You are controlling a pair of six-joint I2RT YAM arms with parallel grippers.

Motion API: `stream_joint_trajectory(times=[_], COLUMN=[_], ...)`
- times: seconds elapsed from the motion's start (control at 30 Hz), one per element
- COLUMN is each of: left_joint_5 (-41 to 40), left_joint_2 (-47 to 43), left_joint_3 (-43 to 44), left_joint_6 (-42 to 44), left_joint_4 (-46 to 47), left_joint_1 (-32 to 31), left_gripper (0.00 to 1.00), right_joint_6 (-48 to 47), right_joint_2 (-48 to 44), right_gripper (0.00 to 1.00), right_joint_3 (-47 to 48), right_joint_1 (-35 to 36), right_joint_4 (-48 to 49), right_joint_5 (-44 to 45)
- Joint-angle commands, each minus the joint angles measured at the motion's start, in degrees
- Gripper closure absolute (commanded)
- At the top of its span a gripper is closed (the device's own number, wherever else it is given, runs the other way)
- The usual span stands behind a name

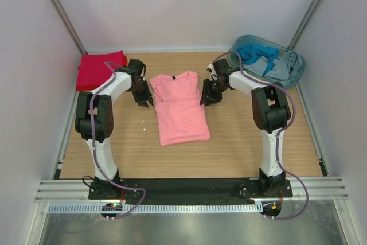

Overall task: Fold and stack the t-shirts
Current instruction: Fold the tshirt

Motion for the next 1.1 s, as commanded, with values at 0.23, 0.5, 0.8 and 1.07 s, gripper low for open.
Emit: stream_joint_trajectory(times=[0.23,0.5,0.8,1.07], left_joint_5=[11.76,11.60,12.04,14.23], left_joint_2=[-20.96,-25.01,-22.64,-20.88], left_joint_3=[-22.64,-33.28,-37.68,-40.58], left_joint_6=[-7.72,-13.00,-14.76,-16.61], left_joint_4=[4.40,8.36,11.44,15.31], left_joint_1=[-4.11,-8.95,-10.88,-11.06], left_gripper=[0.65,0.62,0.61,0.78], right_joint_6=[0.95,1.30,2.88,5.34], right_joint_2=[-18.08,-21.95,-22.04,-22.39], right_gripper=[0.55,0.53,0.55,0.62], right_joint_3=[-15.50,-25.96,-32.21,-35.11], right_joint_1=[-0.11,2.00,3.32,4.20], right_joint_4=[-4.50,-2.92,1.21,5.69], right_joint_5=[-6.39,-8.33,-8.77,-9.82])
